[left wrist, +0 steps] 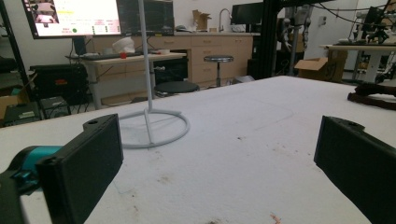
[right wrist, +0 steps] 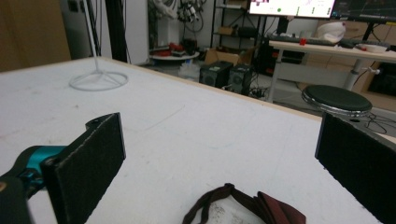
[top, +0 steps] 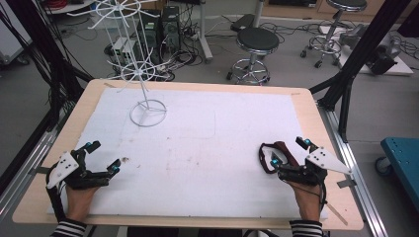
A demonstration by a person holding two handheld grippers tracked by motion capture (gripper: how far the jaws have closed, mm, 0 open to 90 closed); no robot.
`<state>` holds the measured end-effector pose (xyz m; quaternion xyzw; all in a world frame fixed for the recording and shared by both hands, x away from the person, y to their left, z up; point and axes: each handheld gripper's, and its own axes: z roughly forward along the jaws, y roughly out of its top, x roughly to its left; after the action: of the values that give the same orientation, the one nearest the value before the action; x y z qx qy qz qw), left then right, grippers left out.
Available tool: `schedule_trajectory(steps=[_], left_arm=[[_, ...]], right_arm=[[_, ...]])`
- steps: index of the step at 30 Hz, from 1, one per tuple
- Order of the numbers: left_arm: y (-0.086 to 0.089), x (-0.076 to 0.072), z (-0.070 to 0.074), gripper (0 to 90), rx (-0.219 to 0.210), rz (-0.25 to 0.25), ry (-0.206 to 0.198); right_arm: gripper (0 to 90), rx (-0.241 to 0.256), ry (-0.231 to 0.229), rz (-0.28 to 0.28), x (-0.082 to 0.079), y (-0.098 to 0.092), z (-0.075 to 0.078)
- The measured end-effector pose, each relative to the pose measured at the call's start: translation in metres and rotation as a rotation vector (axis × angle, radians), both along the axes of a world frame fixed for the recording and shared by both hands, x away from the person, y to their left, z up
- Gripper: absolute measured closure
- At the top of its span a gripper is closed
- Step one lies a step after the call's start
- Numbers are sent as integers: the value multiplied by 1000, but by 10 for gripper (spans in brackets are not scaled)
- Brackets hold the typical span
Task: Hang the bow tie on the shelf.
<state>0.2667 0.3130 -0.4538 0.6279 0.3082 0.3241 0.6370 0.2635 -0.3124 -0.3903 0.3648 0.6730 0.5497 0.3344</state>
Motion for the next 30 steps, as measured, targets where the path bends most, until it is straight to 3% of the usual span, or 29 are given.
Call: schedule_trajectory(steps=[9, 14, 15, 16, 23, 30], left_arm=[[0, 0, 0, 17, -2, 0, -2], [0, 0, 0, 17, -3, 0, -1], [0, 0, 0, 17, -2, 0, -1], [0, 0, 0, 17, -2, 0, -1], [0, -1, 0, 17, 1, 1, -4], [0, -1, 0, 17, -2, 1, -3]], right_arm=[[9, -71, 120, 9, 8, -11, 15], [9, -132, 190, 6, 15, -15, 19], [9, -165, 227, 8, 18, -18, 20], [9, -165, 227, 8, 18, -18, 20], [9, -293, 337, -11, 27, -24, 14], [9, -313, 411, -18, 34, -30, 4]])
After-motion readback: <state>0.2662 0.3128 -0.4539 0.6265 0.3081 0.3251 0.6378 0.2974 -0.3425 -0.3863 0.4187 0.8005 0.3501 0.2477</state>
